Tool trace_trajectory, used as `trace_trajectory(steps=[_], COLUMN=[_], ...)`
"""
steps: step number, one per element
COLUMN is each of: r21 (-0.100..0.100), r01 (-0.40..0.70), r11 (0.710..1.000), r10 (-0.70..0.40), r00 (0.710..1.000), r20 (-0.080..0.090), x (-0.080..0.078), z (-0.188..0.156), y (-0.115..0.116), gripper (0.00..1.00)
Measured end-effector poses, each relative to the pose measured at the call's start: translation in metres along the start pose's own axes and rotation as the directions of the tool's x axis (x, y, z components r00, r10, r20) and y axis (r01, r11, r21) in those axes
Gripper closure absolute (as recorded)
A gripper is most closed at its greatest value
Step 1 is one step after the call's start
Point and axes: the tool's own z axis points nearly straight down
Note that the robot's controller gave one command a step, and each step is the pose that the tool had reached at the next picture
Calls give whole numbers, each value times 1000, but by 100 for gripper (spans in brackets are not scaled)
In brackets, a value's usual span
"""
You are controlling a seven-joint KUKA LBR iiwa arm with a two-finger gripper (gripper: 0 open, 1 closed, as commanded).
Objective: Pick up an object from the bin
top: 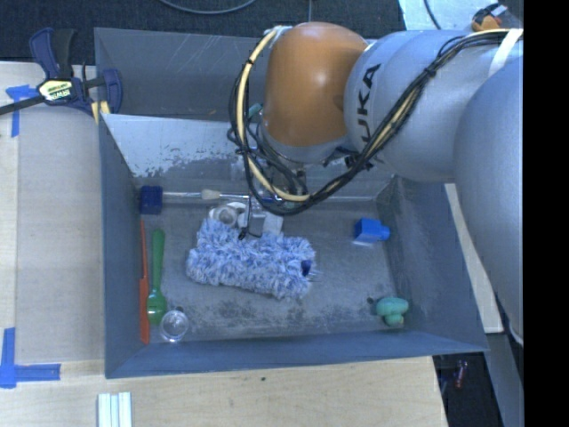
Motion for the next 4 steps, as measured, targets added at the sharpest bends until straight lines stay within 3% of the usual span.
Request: trace_trajectory(steps=[1, 2, 3, 4], r21=[0, -1, -3, -2], r01=[0, 168, 173, 175], r11=[1000, 986, 985, 985], r10=[0, -168, -173, -175], r00=[1000, 986, 985, 984], r20=[0, 1, 6, 12], x=[0, -1, -6, -12], z=[0, 85, 80, 51], y=[0, -33, -36, -75], gripper=[0, 0, 0, 0])
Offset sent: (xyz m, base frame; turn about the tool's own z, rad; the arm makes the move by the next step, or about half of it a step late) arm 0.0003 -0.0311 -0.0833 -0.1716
